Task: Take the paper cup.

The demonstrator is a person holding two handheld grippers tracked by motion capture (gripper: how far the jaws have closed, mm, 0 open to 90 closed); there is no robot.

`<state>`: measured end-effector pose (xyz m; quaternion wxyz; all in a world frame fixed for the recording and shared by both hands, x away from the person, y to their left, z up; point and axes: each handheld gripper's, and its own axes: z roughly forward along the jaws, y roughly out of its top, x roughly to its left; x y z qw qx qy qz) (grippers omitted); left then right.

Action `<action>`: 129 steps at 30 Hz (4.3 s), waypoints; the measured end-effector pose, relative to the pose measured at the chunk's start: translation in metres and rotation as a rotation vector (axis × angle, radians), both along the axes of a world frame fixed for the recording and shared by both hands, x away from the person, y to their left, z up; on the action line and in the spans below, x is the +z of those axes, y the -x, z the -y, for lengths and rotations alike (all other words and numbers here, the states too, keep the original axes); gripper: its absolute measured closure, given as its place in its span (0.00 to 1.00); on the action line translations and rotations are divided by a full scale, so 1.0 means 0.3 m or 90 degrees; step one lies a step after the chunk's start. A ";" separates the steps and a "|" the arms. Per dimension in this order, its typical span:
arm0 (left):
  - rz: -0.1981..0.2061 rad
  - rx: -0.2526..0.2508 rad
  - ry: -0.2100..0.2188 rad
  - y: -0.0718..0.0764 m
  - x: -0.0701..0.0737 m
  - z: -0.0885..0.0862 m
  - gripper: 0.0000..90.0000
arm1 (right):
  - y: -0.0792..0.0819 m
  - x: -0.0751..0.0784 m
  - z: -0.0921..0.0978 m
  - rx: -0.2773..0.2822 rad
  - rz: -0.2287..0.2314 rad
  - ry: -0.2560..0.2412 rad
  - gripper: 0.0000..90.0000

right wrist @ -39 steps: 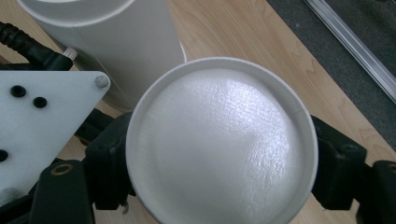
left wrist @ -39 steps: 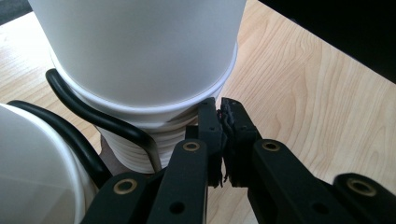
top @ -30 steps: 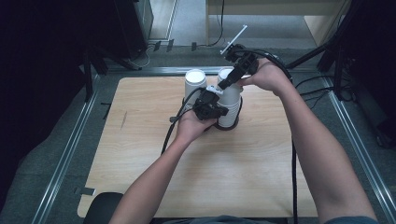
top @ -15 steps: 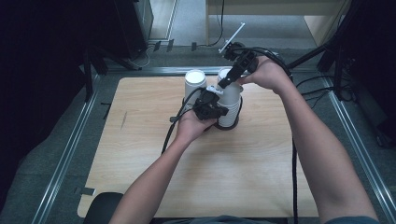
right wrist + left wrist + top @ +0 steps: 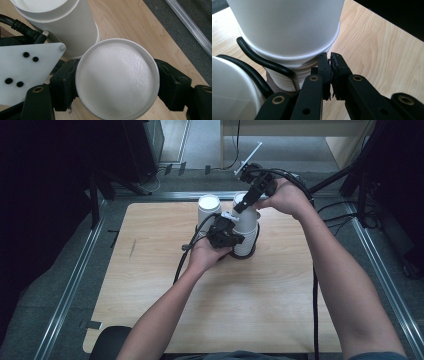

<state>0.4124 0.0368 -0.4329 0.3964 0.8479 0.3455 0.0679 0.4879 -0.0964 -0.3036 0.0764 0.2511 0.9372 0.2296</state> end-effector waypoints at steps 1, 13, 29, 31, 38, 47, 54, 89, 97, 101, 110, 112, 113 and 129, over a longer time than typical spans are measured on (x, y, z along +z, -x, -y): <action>-0.001 0.001 0.000 0.000 0.000 0.000 0.96 | -0.001 0.001 0.000 -0.001 -0.002 0.000 0.29; -0.002 0.003 0.002 0.000 0.000 0.001 0.95 | -0.001 0.013 0.003 -0.003 -0.001 0.001 0.30; 0.000 0.007 0.003 -0.002 0.000 0.001 0.94 | -0.003 0.001 0.006 -0.002 -0.004 -0.002 0.20; 0.000 0.008 0.003 -0.003 0.001 0.000 0.94 | -0.002 -0.018 0.002 -0.001 -0.008 0.018 0.19; 0.005 0.011 0.000 -0.002 0.001 0.003 0.94 | -0.013 -0.052 -0.007 -0.018 -0.003 0.020 0.24; 0.007 0.013 -0.003 -0.001 -0.001 0.004 0.97 | -0.013 -0.040 -0.003 -0.030 -0.017 0.010 0.27; 0.004 0.018 -0.003 -0.001 -0.002 0.007 0.99 | -0.010 -0.026 -0.015 -0.041 -0.020 0.028 0.28; 0.004 0.009 -0.011 -0.001 0.003 0.005 0.94 | -0.011 0.021 -0.037 -0.041 -0.032 0.067 0.29; 0.011 0.016 -0.013 -0.001 0.006 0.003 0.93 | -0.003 0.040 -0.046 -0.033 -0.014 0.077 0.31; 0.001 0.027 -0.013 -0.007 0.002 0.000 0.91 | 0.002 0.089 -0.030 -0.037 0.006 0.049 0.31; -0.001 0.011 0.033 0.000 0.021 -0.015 0.81 | 0.039 0.226 -0.032 -0.015 0.015 0.058 0.31; 0.000 0.005 0.042 0.003 0.029 -0.023 0.79 | 0.043 0.237 -0.030 -0.012 0.020 0.063 0.31; 0.001 0.000 0.047 0.006 0.033 -0.025 0.79 | 0.046 0.250 -0.026 -0.013 0.019 0.061 0.31; 0.016 -0.064 0.040 0.080 0.076 -0.073 0.66 | 0.185 0.424 0.144 -0.030 0.024 0.000 0.31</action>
